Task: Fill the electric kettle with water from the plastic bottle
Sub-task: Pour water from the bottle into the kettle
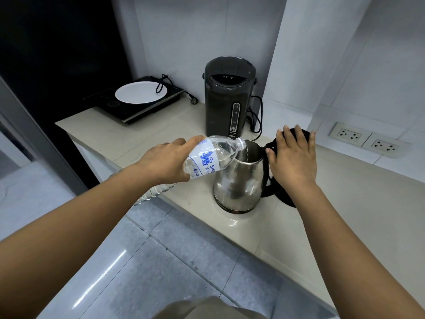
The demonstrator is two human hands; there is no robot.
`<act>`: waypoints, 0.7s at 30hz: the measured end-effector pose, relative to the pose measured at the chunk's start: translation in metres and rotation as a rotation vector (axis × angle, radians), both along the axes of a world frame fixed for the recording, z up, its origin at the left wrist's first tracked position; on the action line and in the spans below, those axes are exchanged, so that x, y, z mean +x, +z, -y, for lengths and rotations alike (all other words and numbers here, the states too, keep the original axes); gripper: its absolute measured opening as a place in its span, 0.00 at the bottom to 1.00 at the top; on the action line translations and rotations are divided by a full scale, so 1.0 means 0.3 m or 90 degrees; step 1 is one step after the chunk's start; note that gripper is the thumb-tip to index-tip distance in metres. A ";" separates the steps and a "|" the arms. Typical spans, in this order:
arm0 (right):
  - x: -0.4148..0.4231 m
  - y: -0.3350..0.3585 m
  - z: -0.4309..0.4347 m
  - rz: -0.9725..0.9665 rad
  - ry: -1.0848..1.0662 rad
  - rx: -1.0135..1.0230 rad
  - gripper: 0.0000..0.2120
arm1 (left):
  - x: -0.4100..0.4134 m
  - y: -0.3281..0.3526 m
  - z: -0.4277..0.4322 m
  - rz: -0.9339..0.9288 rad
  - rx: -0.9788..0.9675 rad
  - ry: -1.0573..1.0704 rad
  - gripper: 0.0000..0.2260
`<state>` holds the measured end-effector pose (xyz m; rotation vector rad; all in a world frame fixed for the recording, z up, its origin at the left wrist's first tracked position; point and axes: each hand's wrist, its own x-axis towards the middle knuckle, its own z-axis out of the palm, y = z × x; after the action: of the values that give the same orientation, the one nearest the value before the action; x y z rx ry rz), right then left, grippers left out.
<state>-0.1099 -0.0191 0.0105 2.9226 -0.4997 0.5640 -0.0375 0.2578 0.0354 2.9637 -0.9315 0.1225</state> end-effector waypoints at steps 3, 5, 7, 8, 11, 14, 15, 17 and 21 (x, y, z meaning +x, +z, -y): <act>0.000 -0.001 -0.002 0.000 -0.001 -0.002 0.28 | 0.003 0.001 -0.003 -0.002 -0.001 -0.001 0.44; 0.000 -0.002 -0.002 -0.001 -0.002 -0.001 0.28 | 0.005 0.003 -0.003 -0.003 -0.002 -0.001 0.44; 0.001 -0.002 -0.002 0.001 -0.002 0.001 0.28 | 0.007 0.006 -0.004 -0.002 -0.003 0.000 0.43; 0.001 -0.002 0.000 0.003 -0.001 0.002 0.28 | 0.007 0.008 -0.005 -0.002 -0.003 0.000 0.43; 0.000 0.000 0.000 0.002 0.000 0.005 0.28 | 0.008 0.011 -0.005 0.000 0.000 -0.001 0.43; 0.000 0.001 -0.002 0.000 0.000 0.004 0.28 | 0.008 0.013 -0.002 0.003 0.003 -0.001 0.43; 0.000 0.000 -0.001 -0.001 0.000 0.004 0.28 | 0.009 0.014 -0.002 0.003 0.004 0.000 0.43; 0.002 -0.002 0.001 0.000 0.001 0.003 0.28 | 0.007 0.014 -0.002 0.002 0.004 -0.002 0.43; 0.001 -0.003 0.002 0.005 0.004 0.004 0.28 | 0.007 0.014 0.002 -0.003 0.008 -0.011 0.42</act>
<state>-0.1096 -0.0198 0.0097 2.9297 -0.4936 0.5759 -0.0355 0.2573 0.0396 2.9653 -0.9620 0.1105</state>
